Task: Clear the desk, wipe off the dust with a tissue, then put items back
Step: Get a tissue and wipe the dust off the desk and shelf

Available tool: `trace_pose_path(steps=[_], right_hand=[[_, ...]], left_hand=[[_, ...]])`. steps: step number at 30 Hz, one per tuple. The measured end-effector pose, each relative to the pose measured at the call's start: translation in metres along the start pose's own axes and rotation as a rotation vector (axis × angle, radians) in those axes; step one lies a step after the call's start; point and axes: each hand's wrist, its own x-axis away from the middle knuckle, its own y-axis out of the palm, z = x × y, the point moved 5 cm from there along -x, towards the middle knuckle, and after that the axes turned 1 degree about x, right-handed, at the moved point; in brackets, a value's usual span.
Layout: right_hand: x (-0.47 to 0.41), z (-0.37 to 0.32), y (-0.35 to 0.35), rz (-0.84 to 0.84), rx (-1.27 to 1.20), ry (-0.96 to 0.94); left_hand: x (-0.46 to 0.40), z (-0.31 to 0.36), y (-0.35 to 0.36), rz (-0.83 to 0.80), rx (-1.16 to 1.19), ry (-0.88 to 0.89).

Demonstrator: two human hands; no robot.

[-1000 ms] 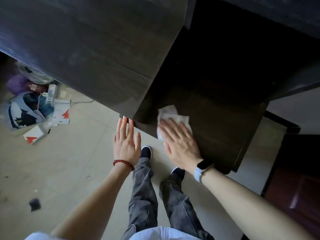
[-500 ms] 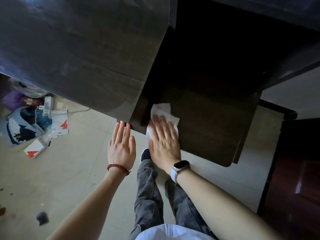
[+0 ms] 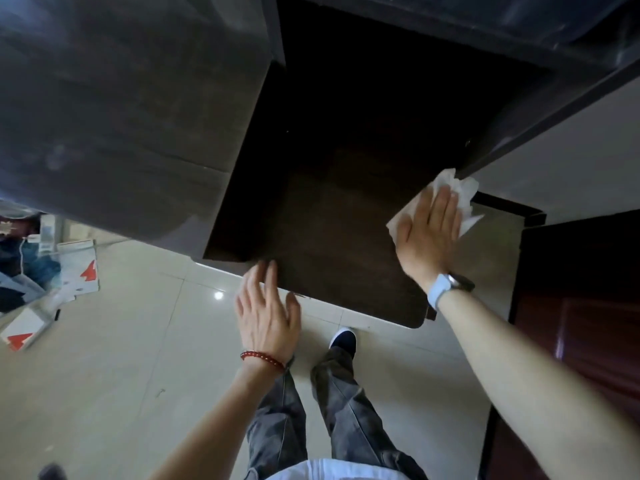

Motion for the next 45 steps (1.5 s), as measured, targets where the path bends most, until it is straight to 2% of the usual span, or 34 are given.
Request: trace_pose_path(steps=[2, 5, 10, 12, 15, 16, 17, 20, 21, 22, 23, 26, 27, 28, 31, 32, 33, 37, 39, 43, 45], right_hand=[[-0.019, -0.002, -0.003, 0.04, -0.011, 0.013], [-0.019, -0.011, -0.001, 0.085, -0.023, 0.02], [0.004, -0.04, 0.009, 0.018, 0.066, -0.278], [-0.014, -0.035, 0.004, 0.036, 0.08, -0.237], [-0.052, -0.03, -0.004, 0.085, -0.013, -0.027], [-0.056, -0.04, -0.005, 0.092, -0.038, -0.04], [-0.052, -0.057, -0.002, 0.075, -0.033, -0.155], [0.017, -0.103, 0.018, -0.067, 0.14, -0.785], [0.034, -0.097, 0.02, -0.119, 0.178, -0.913], [0.031, -0.083, 0.017, -0.146, 0.187, -0.962], [0.014, -0.067, 0.011, -0.137, 0.178, -0.909], [-0.052, -0.031, -0.014, -0.041, 0.069, -0.333], [-0.049, -0.039, -0.016, 0.011, 0.076, -0.268], [-0.03, -0.057, -0.01, 0.04, 0.114, -0.339], [0.048, -0.089, 0.017, -0.138, 0.191, -0.936], [0.04, -0.083, 0.014, -0.134, 0.195, -0.988], [0.017, -0.075, 0.009, -0.089, 0.173, -0.924], [-0.078, -0.039, -0.013, -0.001, 0.007, -0.329], [-0.098, -0.034, -0.011, 0.038, -0.032, -0.16], [-0.127, -0.042, -0.015, 0.13, -0.103, 0.068], [-0.138, -0.057, -0.016, 0.153, -0.092, -0.015]], left_hand=[[-0.011, 0.021, 0.001, 0.026, 0.005, 0.109], [-0.043, 0.041, 0.004, 0.005, 0.003, 0.118], [-0.084, 0.049, 0.002, -0.069, -0.032, 0.033], [-0.089, 0.048, 0.001, -0.066, -0.038, 0.033], [-0.091, 0.046, 0.001, -0.054, -0.021, 0.053], [-0.091, 0.044, 0.001, -0.044, 0.004, 0.049], [-0.091, 0.043, -0.002, -0.019, 0.029, 0.05], [-0.083, 0.037, -0.01, 0.04, 0.074, 0.091], [-0.08, 0.034, -0.01, 0.035, 0.073, 0.105], [-0.077, 0.032, -0.01, 0.029, 0.061, 0.12], [-0.075, 0.031, -0.01, 0.022, 0.044, 0.138], [-0.078, 0.032, -0.008, 0.007, -0.002, 0.152], [-0.079, 0.032, -0.007, 0.001, -0.003, 0.141], [-0.08, 0.033, -0.007, -0.005, 0.003, 0.136], [-0.082, 0.032, -0.006, -0.026, 0.002, 0.118], [-0.082, 0.032, -0.005, -0.03, -0.008, 0.115], [-0.083, 0.033, -0.005, -0.025, -0.016, 0.12], [-0.095, 0.044, -0.004, -0.035, -0.015, 0.136], [-0.103, 0.049, -0.001, -0.041, -0.02, 0.165], [-0.112, 0.048, 0.004, -0.058, -0.075, 0.161], [-0.11, 0.048, 0.005, -0.066, -0.067, 0.164]])
